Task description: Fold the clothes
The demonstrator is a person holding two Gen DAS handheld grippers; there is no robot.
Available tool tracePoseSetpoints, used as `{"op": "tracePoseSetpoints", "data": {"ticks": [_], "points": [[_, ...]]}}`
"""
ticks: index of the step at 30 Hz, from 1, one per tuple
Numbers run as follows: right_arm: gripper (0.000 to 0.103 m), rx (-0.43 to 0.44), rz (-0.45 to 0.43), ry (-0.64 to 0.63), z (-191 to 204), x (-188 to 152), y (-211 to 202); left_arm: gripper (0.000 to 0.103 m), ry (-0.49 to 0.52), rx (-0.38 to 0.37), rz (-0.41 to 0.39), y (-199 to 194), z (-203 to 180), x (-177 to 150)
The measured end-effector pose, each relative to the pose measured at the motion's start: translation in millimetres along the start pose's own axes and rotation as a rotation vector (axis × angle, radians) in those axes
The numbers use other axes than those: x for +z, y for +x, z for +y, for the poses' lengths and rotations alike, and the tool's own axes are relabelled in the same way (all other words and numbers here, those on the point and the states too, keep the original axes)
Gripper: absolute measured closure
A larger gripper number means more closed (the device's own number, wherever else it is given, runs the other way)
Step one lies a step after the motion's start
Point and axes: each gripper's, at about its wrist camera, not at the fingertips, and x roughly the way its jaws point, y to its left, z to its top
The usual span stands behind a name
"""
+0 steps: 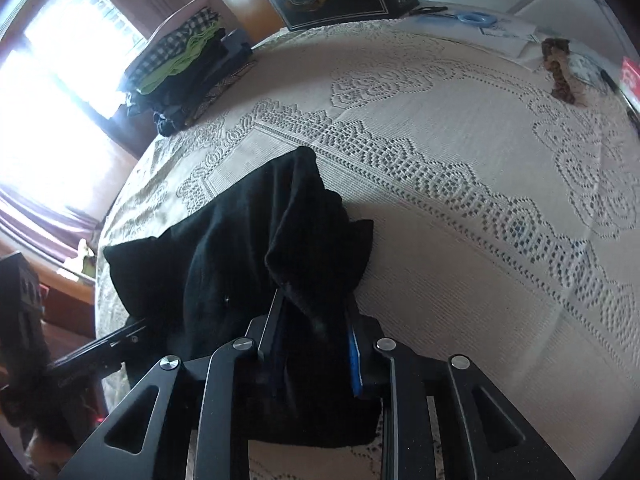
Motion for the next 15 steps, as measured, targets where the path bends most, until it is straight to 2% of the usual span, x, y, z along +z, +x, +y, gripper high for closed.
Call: {"op": "tracePoseSetpoints", "data": {"ticks": [4,8,13,15], "points": [[0.079,0.035,0.028,-0.001,-6.2,5.4,1.3,0.057,-0.012,-0.031,0.005,-2.5,3.6,0.7],[0.079,0.041,0.013,0.016,-9.5,3.5,-0.7,0.057,-0.008,-0.040,-0.001,-6.0,3.3,-0.3],[0.078,-0.034,0.000,-0.064,3.9,1.4,1.8,0.057,0.012,-0.030,-0.022,-7.7,3.0,-4.6],[0.080,-0.067,-0.003,-0.077,9.5,0.3,3.2,0.063,0.015,-0.033,-0.015,-8.3,5.1,-5.0]]}}
